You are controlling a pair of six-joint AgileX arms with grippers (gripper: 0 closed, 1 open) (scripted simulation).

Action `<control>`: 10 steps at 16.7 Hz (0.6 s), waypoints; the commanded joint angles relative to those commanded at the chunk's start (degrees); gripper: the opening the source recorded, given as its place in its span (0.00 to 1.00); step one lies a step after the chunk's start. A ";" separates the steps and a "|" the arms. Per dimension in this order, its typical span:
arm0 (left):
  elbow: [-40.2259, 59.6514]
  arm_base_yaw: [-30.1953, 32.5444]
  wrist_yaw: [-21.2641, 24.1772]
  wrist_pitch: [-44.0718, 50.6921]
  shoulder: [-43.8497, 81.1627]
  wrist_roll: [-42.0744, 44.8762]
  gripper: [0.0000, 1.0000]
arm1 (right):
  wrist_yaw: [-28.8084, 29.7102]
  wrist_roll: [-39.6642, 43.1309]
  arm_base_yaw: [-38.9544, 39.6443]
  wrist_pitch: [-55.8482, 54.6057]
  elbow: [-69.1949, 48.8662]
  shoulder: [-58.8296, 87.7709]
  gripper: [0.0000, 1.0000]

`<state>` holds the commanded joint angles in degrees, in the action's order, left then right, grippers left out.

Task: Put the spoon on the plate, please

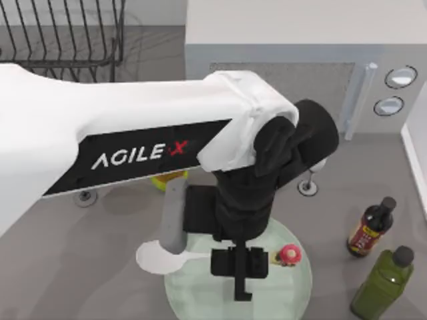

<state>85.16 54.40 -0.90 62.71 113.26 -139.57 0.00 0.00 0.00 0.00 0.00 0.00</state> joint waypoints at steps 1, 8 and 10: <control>0.00 0.00 0.00 0.00 0.00 0.00 0.00 | 0.00 0.00 0.00 0.00 0.00 0.00 1.00; -1.20 2.15 1.39 2.06 -2.47 1.21 0.00 | 0.00 0.00 0.00 0.00 0.00 0.00 1.00; -1.65 3.11 1.96 2.70 -3.59 1.84 0.00 | 0.00 0.00 0.00 0.00 0.00 0.00 1.00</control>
<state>83.51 57.51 1.06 65.41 109.67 -137.73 0.00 0.00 0.00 0.00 0.00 0.00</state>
